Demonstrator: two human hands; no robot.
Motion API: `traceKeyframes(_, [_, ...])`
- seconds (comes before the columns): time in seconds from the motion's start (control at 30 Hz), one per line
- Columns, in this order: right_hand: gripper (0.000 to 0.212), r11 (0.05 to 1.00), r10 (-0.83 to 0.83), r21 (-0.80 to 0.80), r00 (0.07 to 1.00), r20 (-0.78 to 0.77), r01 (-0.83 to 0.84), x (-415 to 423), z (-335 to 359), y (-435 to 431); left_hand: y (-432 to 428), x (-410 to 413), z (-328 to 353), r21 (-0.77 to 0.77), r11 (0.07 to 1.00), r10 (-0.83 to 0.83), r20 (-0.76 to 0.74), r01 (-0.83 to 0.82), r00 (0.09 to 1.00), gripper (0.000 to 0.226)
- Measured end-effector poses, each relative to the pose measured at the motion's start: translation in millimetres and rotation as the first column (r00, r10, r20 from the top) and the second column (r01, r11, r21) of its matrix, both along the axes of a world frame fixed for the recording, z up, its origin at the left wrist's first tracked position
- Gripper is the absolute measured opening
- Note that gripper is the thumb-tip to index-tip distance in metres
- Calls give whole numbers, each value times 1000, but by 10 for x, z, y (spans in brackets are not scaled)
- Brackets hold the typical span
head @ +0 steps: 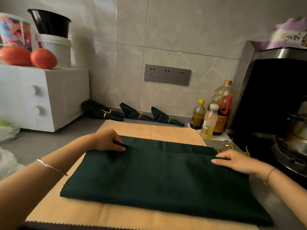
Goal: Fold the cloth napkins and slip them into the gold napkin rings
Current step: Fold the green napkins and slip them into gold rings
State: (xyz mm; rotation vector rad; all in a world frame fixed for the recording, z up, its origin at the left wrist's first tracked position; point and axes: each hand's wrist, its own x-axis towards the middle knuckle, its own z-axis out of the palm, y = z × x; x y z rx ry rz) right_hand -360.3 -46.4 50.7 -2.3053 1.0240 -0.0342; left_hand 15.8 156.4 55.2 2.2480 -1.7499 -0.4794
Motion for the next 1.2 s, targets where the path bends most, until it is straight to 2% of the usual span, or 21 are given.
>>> traceKeyframes(0.1, [8, 964, -50, -257, 997, 56, 63, 230, -177, -297, -356, 176, -214, -124, 989, 95, 120, -80, 988, 11])
traceKeyframes(0.23, [13, 895, -162, -412, 985, 52, 169, 511, -395, -679, -726, 264, -391, -154, 970, 216, 204, -187, 955, 11])
traceKeyframes(0.37, [9, 879, -192, -434, 980, 53, 196, 688, -505, -928, -1002, 321, -472, -162, 955, 278, 203, -248, 939, 23])
traceKeyframes(0.57, [4, 861, -183, -478, 983, 27, 173, 827, -564, -1076, -1205, 428, -572, -193, 941, 316, 197, -280, 928, 19])
traceKeyframes(0.9, [6, 837, -242, -489, 967, 75, 247, 943, -610, -1072, -1288, 452, -681, -195, 928, 361, 251, -319, 898, 19])
traceKeyframes(0.97, [11, 806, -262, -528, 961, 85, 267, 954, -605, -1012, -1272, 405, -686, -219, 925, 368, 314, -310, 875, 27])
traceKeyframes(1.03, [22, 726, -254, -647, 965, 61, 232, 959, -594, -916, -1215, 303, -685, -238, 927, 363, 389, -288, 847, 41])
traceKeyframes(1.1, [32, 686, -202, -694, 974, 106, 218, 994, -562, -735, -1122, 83, -666, -255, 941, 312, 389, -224, 867, 45])
traceKeyframes(1.13, [33, 715, -171, -659, 972, 160, 235, 1033, -541, -607, -1066, -63, -660, -253, 952, 255, 354, -171, 900, 44])
traceKeyframes(1.2, [34, 830, -130, -502, 959, 251, 243, 1120, -502, -292, -921, -411, -650, -220, 972, 124, 210, -76, 970, 41])
